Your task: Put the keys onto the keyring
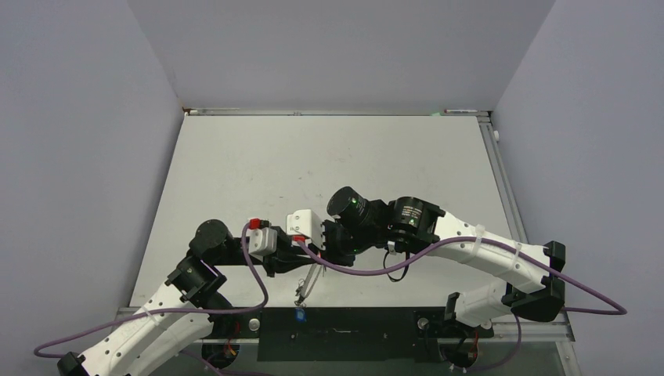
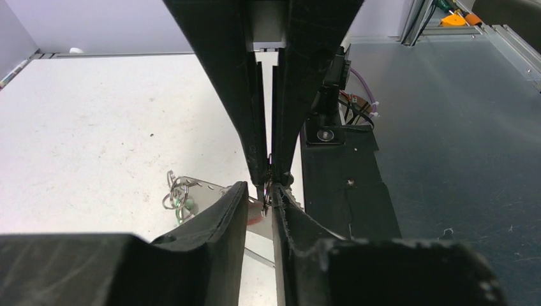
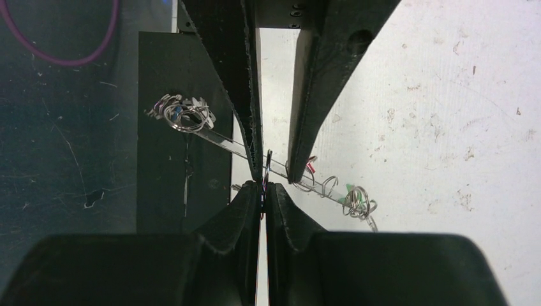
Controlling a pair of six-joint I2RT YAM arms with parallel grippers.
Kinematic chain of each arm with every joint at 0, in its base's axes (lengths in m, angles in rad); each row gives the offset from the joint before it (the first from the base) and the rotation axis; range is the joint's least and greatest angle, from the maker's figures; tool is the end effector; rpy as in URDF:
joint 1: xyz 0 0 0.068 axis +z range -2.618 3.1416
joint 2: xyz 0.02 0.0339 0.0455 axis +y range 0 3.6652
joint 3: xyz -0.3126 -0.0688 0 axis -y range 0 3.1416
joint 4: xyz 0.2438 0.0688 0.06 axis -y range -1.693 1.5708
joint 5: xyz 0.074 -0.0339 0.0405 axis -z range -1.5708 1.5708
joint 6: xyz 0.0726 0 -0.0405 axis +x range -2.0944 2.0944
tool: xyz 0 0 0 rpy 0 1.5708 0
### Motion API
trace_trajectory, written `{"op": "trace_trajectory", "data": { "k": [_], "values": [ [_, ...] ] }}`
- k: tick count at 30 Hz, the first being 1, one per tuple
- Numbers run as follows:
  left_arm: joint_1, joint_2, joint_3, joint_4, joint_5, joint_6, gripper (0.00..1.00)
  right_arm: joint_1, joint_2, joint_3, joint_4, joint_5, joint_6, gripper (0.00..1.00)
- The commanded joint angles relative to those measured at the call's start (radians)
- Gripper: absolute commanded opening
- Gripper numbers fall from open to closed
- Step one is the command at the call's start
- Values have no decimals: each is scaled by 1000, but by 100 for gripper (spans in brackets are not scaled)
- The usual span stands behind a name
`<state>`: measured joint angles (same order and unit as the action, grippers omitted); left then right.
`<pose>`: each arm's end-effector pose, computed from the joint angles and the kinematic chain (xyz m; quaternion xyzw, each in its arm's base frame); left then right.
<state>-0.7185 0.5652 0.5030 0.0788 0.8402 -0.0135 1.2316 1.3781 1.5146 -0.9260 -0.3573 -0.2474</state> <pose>0.0589 -0.1233 0.3277 0.4939 0.5005 -0.5000 0.5055 0.0737 0.2852 0.4121 -0.6632 0.6267 0.3219 0.2526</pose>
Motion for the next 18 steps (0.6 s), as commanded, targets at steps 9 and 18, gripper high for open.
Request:
{"op": "trace_trajectory", "data": {
  "k": [9, 18],
  "values": [
    [-7, -9, 46, -45, 3, 60, 0, 6, -55, 38, 97, -11, -5, 5],
    [27, -112, 76, -96, -91, 91, 0, 6, -140, -54, 294, 42, 34, 47]
  ]
}}
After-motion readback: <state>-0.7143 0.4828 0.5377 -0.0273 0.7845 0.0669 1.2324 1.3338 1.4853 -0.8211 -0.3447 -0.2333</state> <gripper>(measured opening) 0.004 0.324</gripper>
